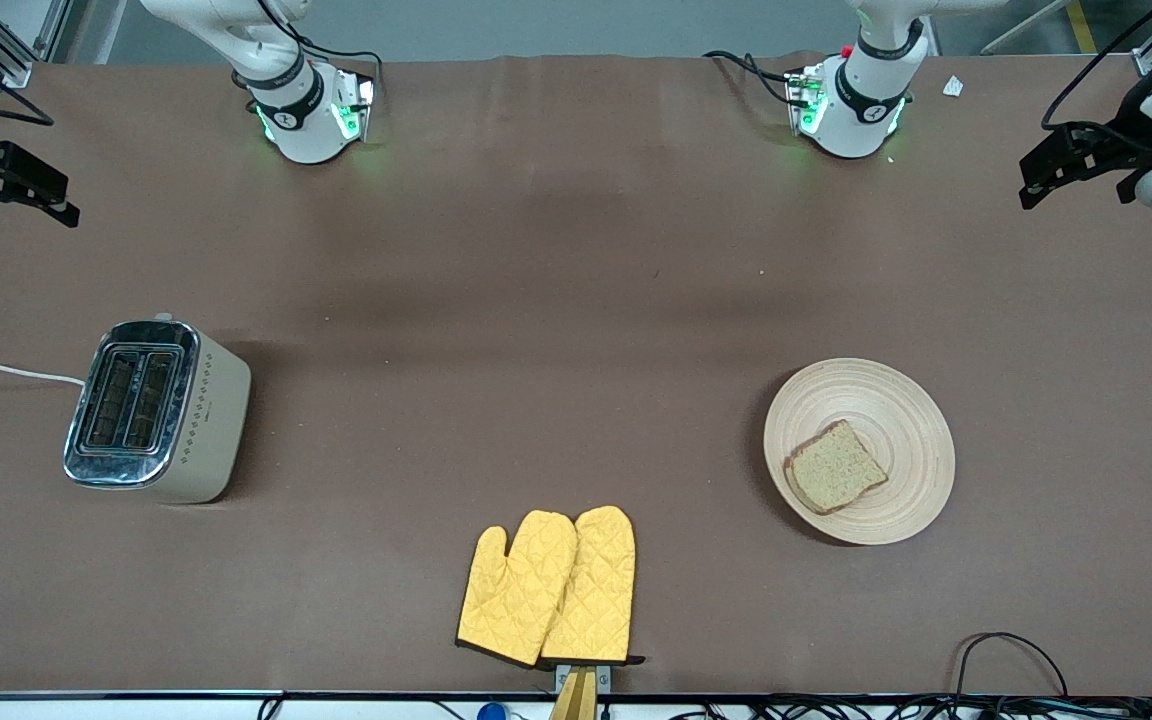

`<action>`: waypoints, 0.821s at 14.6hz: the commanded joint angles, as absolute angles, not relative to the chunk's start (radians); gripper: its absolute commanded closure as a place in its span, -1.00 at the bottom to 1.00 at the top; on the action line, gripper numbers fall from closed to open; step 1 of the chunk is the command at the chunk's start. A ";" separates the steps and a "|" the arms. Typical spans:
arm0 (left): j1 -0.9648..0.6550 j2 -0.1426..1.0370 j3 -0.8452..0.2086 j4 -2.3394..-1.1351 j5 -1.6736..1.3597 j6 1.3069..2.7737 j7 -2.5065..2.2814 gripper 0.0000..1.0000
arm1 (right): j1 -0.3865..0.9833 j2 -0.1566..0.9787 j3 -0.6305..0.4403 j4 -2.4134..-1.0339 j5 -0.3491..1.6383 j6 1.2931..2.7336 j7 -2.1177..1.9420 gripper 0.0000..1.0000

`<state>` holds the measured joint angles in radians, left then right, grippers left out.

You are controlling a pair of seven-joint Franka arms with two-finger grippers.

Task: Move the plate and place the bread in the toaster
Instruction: 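Move the left gripper toward the rim of the wooden plate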

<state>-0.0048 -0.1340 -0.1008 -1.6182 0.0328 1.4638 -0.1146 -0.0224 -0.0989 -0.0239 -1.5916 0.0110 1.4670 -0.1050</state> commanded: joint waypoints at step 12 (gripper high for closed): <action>0.297 0.366 -0.089 -1.474 -0.354 1.663 0.243 -1.00 | -0.017 -0.118 -0.040 -1.603 -0.032 1.445 -0.098 -1.00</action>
